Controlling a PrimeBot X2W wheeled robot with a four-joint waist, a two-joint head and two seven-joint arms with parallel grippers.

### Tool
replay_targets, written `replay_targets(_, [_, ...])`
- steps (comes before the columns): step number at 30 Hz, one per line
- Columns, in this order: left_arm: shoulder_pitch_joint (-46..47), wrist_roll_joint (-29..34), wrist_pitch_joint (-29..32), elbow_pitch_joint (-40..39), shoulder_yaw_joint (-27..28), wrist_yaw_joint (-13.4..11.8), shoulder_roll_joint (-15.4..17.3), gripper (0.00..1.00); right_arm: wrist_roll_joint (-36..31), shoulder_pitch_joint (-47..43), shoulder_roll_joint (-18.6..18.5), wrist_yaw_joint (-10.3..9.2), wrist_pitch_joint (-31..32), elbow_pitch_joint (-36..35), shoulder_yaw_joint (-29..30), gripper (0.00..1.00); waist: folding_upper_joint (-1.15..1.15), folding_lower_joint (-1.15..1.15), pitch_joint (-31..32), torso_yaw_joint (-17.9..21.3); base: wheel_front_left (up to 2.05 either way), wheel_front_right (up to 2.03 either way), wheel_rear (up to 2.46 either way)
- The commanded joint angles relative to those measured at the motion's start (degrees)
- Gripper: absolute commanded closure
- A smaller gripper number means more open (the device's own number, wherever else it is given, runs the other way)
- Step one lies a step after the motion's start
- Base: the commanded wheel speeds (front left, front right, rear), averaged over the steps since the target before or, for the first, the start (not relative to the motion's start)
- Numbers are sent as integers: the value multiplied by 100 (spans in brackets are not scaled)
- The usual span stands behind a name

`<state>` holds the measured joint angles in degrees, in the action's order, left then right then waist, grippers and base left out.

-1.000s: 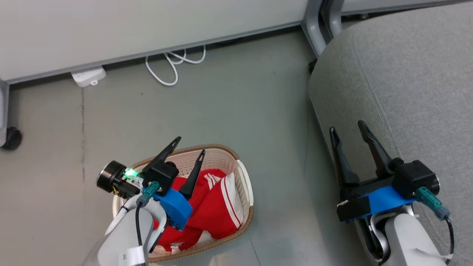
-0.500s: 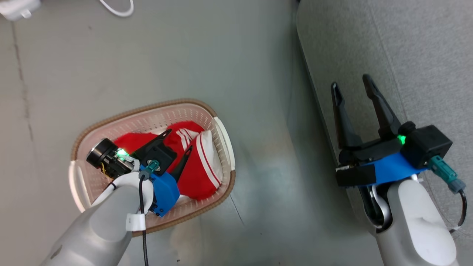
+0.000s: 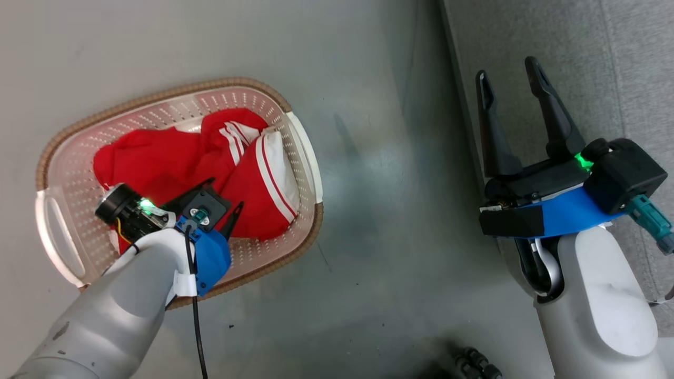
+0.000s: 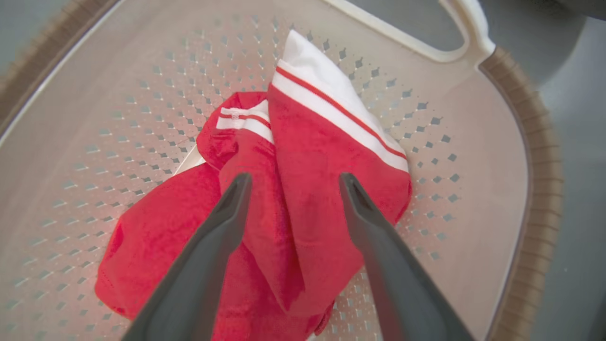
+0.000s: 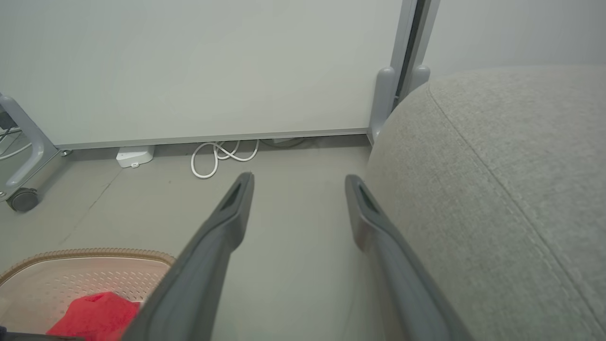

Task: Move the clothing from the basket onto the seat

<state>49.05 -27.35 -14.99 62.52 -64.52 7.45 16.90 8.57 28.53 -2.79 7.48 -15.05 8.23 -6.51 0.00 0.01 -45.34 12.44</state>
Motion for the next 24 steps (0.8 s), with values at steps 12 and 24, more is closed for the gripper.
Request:
replay_targets(12, [457, -596, 198, 290, -720, 1, 71, 0, -43, 323, -18, 3, -20, -169, 27, 0, 0, -1, -694, 17, 0, 0, 0])
replay_targets(24, [544, -654, 509, 241, -885, 1, 30, 100, 18, 367, -18, 3, -20, -214, 32, 0, 0, -1, -899, 25, 0, 0, 0])
